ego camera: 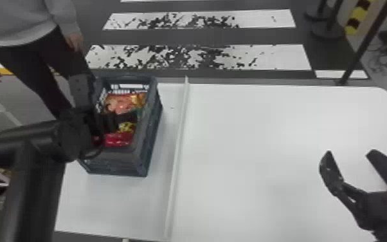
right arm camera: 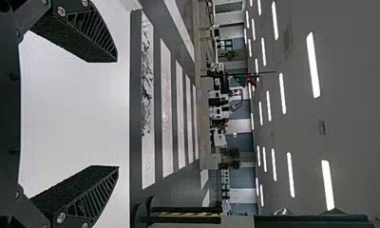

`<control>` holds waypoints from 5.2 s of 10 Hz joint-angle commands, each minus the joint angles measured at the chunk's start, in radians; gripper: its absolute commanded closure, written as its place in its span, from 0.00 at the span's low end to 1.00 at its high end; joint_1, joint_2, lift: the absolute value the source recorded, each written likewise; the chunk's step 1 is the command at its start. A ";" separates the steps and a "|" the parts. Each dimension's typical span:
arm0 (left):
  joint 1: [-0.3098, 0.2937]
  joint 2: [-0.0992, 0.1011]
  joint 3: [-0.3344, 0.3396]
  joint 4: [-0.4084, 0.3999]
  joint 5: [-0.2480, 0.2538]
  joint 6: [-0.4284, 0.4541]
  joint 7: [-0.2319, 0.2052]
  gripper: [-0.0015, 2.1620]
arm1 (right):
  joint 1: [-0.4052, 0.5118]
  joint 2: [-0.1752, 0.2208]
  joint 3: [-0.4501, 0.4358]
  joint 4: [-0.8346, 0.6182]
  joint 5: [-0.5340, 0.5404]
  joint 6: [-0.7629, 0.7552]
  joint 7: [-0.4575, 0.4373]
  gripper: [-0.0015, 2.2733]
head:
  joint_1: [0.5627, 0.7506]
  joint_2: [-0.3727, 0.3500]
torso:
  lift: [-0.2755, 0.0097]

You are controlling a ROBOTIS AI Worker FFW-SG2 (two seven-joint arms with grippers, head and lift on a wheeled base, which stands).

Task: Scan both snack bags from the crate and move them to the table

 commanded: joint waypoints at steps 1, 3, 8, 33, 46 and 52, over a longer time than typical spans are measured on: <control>-0.005 -0.006 0.000 0.039 0.001 0.002 0.011 0.90 | -0.005 -0.002 0.003 0.007 0.000 0.000 0.000 0.06 | 0.70 0.63 | 0.66; 0.011 -0.006 -0.019 0.040 -0.002 -0.007 0.015 0.99 | -0.005 -0.004 0.004 0.007 -0.002 0.000 0.000 0.06 | 0.70 0.63 | 0.66; 0.132 -0.008 0.038 -0.151 0.006 -0.041 0.049 0.99 | 0.029 -0.004 0.007 -0.030 0.002 -0.003 0.000 0.06 | 0.70 0.65 | 0.66; 0.383 -0.071 -0.565 -0.403 0.040 -0.341 -0.035 0.99 | 0.032 -0.002 -0.048 -0.055 -0.034 -0.071 -0.028 0.06 | 0.70 0.03 | 0.66; 0.288 -0.206 -0.741 0.067 -0.057 -0.703 -0.087 0.02 | 0.058 -0.002 -0.071 -0.078 -0.057 -0.086 -0.026 0.06 | 0.70 0.03 | 0.66; 0.551 -0.083 -0.465 -0.411 -0.132 -0.712 -0.061 0.03 | 0.081 -0.004 -0.070 -0.064 -0.041 -0.089 -0.024 0.05 | 0.70 0.03 | 0.66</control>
